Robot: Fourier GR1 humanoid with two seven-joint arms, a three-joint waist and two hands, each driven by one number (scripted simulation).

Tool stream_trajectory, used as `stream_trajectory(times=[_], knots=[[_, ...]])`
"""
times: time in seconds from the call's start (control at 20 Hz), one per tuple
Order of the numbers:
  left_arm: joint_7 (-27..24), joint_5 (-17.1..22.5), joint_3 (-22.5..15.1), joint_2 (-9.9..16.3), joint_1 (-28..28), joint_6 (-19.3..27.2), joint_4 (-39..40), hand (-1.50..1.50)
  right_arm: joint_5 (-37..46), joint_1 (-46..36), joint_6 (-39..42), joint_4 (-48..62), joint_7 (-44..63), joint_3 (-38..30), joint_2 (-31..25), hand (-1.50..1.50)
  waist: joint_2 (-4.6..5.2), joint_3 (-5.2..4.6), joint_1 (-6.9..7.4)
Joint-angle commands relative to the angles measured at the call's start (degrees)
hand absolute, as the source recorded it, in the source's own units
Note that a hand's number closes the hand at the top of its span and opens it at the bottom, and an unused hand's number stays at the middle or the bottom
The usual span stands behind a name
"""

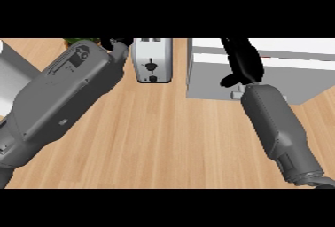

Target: Pick up the can, place it into the drawer and close the drawer

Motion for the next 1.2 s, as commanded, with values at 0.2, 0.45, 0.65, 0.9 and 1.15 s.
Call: stream_trajectory(times=[0.2,0.45,0.65,0.9,1.15], knots=[[2.99,-1.39,0.7,3.41,1.95,-0.13,-4.39,-1.5,0.59,-9.82,-5.5,12.5,1.29,-3.68,-1.91,-1.5,1.35,0.88,0.89],[2.51,-2.4,0.69,3.58,4.34,-0.33,-7.24,-1.5,0.62,-12.09,-9.79,16.9,1.81,-5.09,-2.18,-1.5,1.72,0.89,1.49],[4.47,-2.32,1.49,6.55,4.59,-1.41,-9.23,-1.5,0.67,-15.19,-9.02,18.62,2.31,-5.91,-4.93,-1.5,1.88,0.89,2.22],[7.15,-2.8,1.33,7.4,3.39,-0.28,-11.43,-1.5,1.39,-18.27,-8.51,20.66,4.63,-5.98,-5.08,-1.5,1.92,0.91,3.15],[6.59,-3.23,1.82,6.66,4.37,-0.19,-11.64,-1.5,-1.14,-21.35,-2.71,22.55,-0.67,-7.65,-3.75,-1.5,2.33,0.96,2.82]])
